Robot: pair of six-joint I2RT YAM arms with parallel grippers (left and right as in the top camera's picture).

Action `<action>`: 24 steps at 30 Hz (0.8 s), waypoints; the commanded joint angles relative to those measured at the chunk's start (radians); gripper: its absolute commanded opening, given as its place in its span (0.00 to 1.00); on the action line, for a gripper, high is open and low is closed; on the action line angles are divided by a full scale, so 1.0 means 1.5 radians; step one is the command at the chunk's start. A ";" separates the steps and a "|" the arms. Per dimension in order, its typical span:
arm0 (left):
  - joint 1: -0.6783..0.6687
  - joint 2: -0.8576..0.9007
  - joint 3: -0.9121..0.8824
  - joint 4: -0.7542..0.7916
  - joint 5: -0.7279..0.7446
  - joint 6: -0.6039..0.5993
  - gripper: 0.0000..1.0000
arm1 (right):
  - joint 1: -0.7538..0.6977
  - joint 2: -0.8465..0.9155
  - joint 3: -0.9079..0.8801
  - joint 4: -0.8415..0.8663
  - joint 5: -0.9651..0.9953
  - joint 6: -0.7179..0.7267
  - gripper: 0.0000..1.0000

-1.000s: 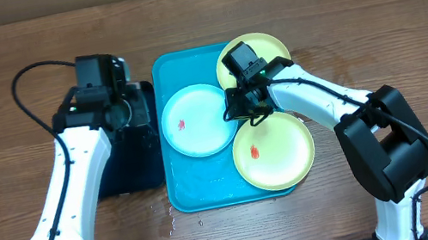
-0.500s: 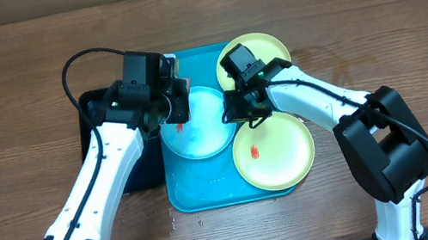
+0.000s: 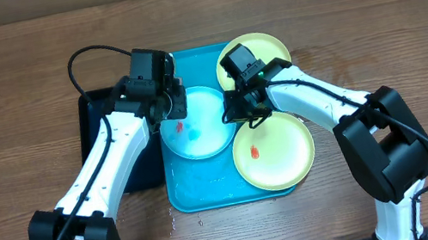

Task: Clean dirty plates on tray and stack at the side
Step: 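Move the held sponge over the white plate with the left gripper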

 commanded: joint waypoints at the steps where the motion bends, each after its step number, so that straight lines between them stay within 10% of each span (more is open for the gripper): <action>1: 0.002 0.002 0.013 -0.012 -0.019 -0.005 0.04 | 0.004 0.003 -0.008 0.003 -0.005 0.003 0.04; 24: 0.002 0.039 0.008 -0.016 0.072 -0.009 0.04 | 0.004 0.003 -0.008 0.006 -0.004 0.003 0.22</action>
